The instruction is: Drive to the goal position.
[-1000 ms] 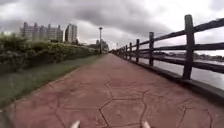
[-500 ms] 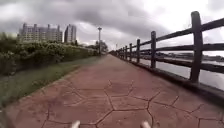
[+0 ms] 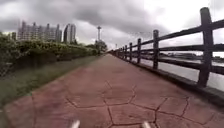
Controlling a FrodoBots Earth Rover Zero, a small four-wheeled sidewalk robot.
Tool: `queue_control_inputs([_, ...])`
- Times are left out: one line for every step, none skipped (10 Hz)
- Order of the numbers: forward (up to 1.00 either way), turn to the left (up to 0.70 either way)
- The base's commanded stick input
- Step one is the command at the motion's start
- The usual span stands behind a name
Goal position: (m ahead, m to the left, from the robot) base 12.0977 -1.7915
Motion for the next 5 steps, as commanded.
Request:
queue_control_inputs([0.5, 0.0])
queue_control_inputs([0.5, 0.0])
queue_control_inputs([0.5, 0.0])
queue_control_inputs([0.5, 0.0])
queue_control_inputs([0.5, 0.0])
